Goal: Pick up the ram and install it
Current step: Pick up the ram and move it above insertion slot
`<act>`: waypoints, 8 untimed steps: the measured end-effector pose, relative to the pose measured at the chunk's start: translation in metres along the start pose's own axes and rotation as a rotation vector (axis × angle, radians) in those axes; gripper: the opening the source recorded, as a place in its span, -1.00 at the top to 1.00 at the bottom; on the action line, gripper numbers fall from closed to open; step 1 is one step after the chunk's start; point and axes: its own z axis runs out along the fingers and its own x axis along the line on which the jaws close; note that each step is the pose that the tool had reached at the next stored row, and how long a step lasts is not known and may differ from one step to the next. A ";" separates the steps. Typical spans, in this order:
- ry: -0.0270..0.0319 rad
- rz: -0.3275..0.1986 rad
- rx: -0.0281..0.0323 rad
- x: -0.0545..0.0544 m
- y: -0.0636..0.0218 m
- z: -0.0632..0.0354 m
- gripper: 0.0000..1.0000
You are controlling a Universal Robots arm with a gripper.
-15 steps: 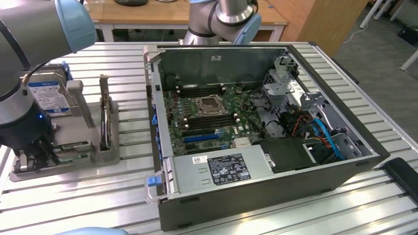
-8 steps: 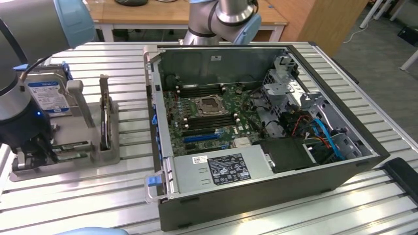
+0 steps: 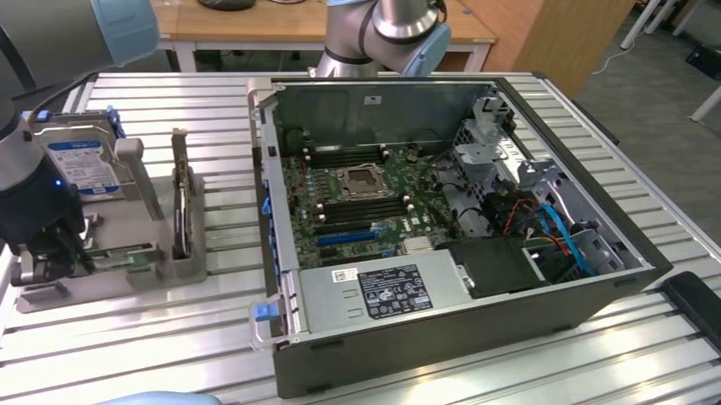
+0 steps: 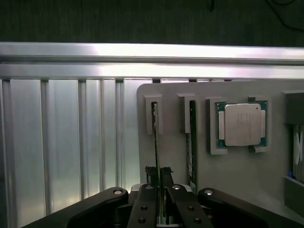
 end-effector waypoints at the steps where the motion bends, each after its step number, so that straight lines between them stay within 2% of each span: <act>1: -0.0001 0.000 0.0001 0.000 0.0000 -0.0024 0.73; 8: -0.0004 0.000 0.0001 -0.001 0.0001 -0.0231 0.73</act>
